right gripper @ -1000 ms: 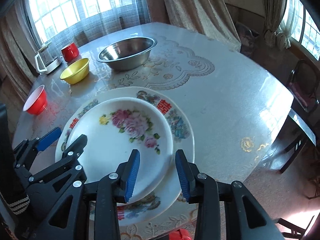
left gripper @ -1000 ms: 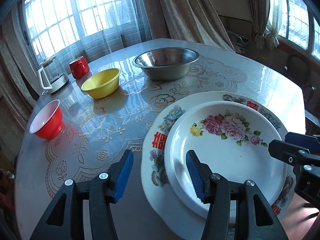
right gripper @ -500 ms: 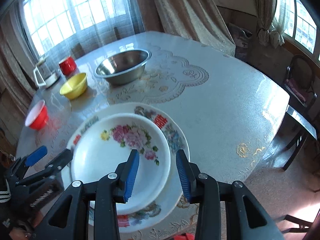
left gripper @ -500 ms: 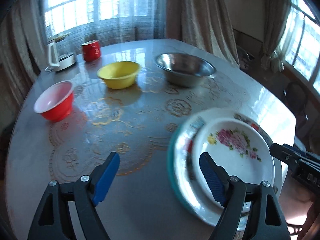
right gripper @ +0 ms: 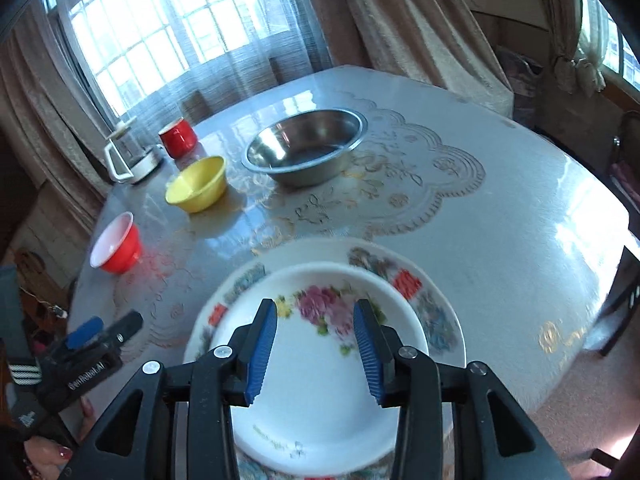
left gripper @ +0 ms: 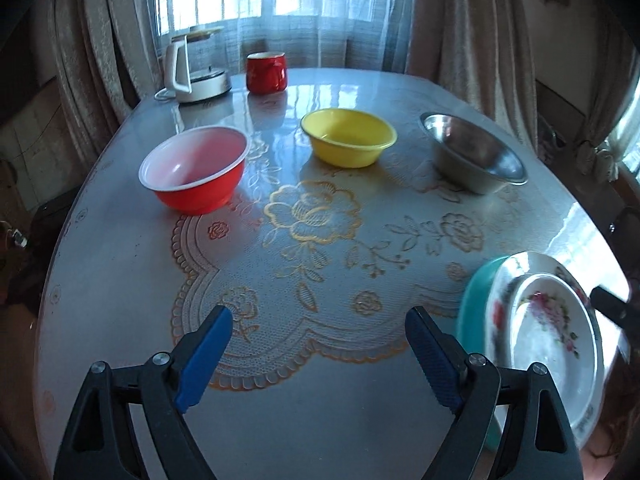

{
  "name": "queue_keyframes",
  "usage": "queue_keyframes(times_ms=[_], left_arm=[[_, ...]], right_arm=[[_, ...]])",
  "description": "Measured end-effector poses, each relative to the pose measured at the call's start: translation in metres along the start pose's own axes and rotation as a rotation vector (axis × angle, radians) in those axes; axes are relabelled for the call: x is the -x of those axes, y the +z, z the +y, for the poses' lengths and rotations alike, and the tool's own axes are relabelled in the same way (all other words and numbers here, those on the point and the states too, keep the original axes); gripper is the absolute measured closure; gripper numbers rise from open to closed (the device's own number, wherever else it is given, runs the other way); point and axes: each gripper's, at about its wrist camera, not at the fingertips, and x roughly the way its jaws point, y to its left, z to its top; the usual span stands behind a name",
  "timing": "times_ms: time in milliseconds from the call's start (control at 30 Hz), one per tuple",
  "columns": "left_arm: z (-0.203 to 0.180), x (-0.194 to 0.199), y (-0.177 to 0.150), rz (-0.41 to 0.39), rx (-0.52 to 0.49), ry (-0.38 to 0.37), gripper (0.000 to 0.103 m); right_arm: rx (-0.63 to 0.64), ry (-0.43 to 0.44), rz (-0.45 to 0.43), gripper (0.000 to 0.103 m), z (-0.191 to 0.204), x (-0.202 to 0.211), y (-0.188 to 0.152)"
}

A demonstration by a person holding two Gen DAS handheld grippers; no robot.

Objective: Organize plates and bowls
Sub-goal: 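Move both tools to the stainless steel bowl and grasp its rim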

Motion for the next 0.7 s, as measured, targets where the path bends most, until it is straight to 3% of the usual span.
queue_keyframes(times_ms=[400, 700], left_arm=[[-0.027, -0.017, 0.017, 0.022, -0.061, 0.063, 0.011], [-0.06, -0.035, 0.044, 0.042, -0.129, 0.088, 0.011]], right_arm=[[-0.016, -0.017, -0.019, 0.052, -0.026, -0.012, 0.036], [-0.062, 0.035, 0.017, 0.051, -0.057, -0.036, 0.065]])
